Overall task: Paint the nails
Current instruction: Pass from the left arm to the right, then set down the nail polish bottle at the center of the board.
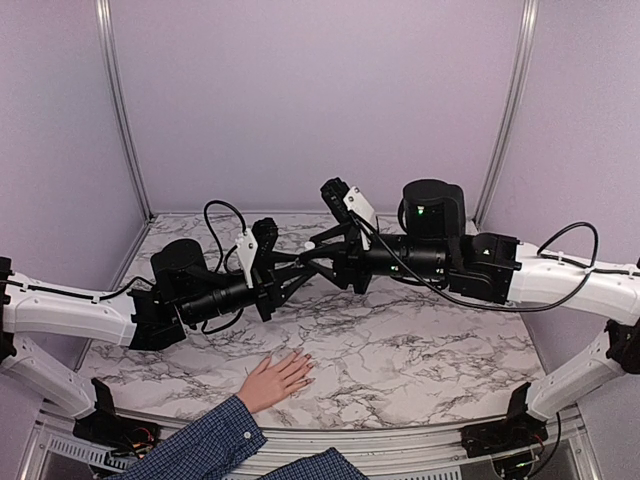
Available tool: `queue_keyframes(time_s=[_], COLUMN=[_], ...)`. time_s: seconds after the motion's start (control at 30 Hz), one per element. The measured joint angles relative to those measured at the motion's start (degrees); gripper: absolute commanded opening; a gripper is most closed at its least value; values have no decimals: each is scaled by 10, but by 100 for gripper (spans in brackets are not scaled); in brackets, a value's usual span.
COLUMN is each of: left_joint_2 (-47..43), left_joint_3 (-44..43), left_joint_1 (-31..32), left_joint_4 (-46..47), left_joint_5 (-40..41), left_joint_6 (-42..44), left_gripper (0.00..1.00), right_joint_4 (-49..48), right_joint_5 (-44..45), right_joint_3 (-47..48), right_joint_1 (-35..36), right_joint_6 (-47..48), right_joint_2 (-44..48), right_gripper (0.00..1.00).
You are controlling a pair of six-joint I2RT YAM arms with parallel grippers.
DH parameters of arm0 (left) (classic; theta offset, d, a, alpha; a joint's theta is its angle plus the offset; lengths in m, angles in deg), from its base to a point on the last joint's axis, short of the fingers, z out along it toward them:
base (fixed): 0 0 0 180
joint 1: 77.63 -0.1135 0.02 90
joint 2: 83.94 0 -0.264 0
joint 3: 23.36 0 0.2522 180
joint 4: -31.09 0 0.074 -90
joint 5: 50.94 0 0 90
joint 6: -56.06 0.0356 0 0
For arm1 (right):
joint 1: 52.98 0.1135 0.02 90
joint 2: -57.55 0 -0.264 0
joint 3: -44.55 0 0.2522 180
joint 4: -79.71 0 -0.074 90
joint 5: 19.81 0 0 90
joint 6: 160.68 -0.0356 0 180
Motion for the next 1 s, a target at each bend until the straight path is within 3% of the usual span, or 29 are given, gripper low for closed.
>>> queue_keyframes(time_s=[0.4,0.53,0.6,0.7,0.87,1.0], left_joint_2=[0,1,1,1,0,-8], left_joint_3=[0,0,0,0,1,13], left_joint_1=[0,0,0,-1,-2,-3], left_joint_4=[0,1,1,1,4,4], left_joint_5=[-6,-6,-6,-7,-9,-9], left_joint_6=[-2,-2,-3,-4,-13,-22], left_gripper=[0,0,10,35,62,89], right_joint_4=[9,8,8,7,2,-16], right_joint_5=[-5,-4,-2,3,24,38], right_joint_3=[4,4,4,3,-7,-30], right_joint_1=[0,0,0,0,-5,-26], right_joint_6=[5,6,6,6,5,5], right_joint_2=[-5,-5,-5,-4,5,24], right_gripper=[4,0,0,0,0,0])
